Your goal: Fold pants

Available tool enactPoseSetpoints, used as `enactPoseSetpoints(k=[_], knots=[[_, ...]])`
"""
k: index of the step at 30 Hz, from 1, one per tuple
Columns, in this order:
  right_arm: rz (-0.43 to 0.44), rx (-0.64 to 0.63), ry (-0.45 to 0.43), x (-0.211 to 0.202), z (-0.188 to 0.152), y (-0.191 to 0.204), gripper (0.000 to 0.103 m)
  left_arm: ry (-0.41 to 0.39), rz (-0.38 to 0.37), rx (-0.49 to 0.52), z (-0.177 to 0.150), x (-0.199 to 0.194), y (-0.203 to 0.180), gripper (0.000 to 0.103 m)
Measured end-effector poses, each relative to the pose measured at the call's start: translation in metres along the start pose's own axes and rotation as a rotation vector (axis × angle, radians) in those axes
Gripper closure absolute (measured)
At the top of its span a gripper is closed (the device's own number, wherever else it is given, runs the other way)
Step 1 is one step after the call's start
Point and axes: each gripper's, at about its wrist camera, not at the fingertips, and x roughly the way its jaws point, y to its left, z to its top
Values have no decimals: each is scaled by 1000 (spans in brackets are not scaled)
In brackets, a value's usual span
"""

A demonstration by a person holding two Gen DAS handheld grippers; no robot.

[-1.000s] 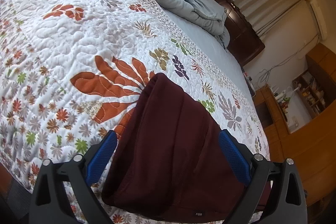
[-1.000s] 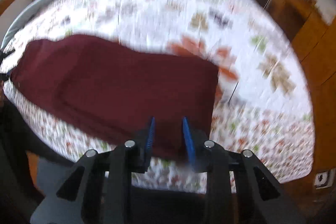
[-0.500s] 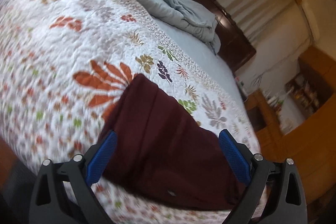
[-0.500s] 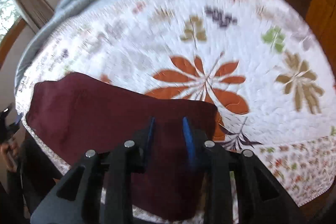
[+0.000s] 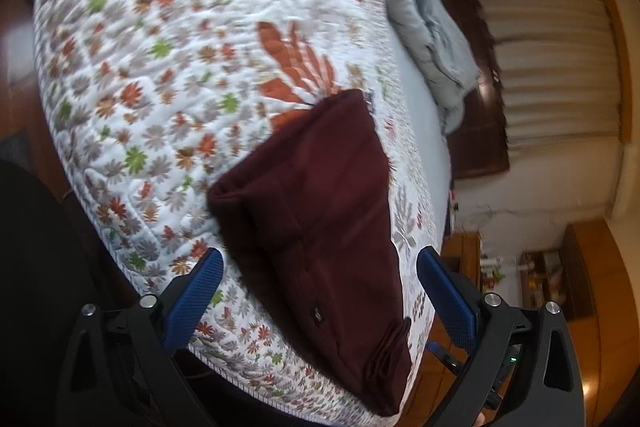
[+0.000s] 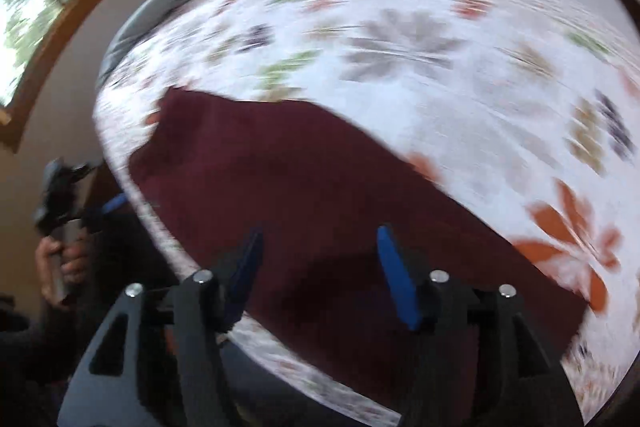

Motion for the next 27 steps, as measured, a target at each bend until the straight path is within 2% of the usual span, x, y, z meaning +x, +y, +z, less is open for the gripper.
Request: enactPoseSetpoints(k=[7,9,13,15,17,18,19,22,27], knots=[[21,-177,111,30,65,75,41,-13,42,-54,6,23,13,5],[41,-216,143,42,83,90,40,-2,32,-82,8,31,18,5],[88,-307,210,65,116,117,33,4,8,-70,9,40,17,5],[121,-359,263,81,140,133,26,3,-3,-51,7,44,16,7],[139,-397,303,95,157,145,24,1,-4,-42,5,46,15,18],[144,-427,334,108,170,154,23,-3,30,-37,4,46,15,28],[147,-450,356,118,178,161,23,-5,40,-38,3,46,16,31],[171,-527,429,154,202,186,22,-8,25,-54,1,44,22,36],[197,-639,560,216,217,219,22,-6,20,-48,1,45,25,41]])
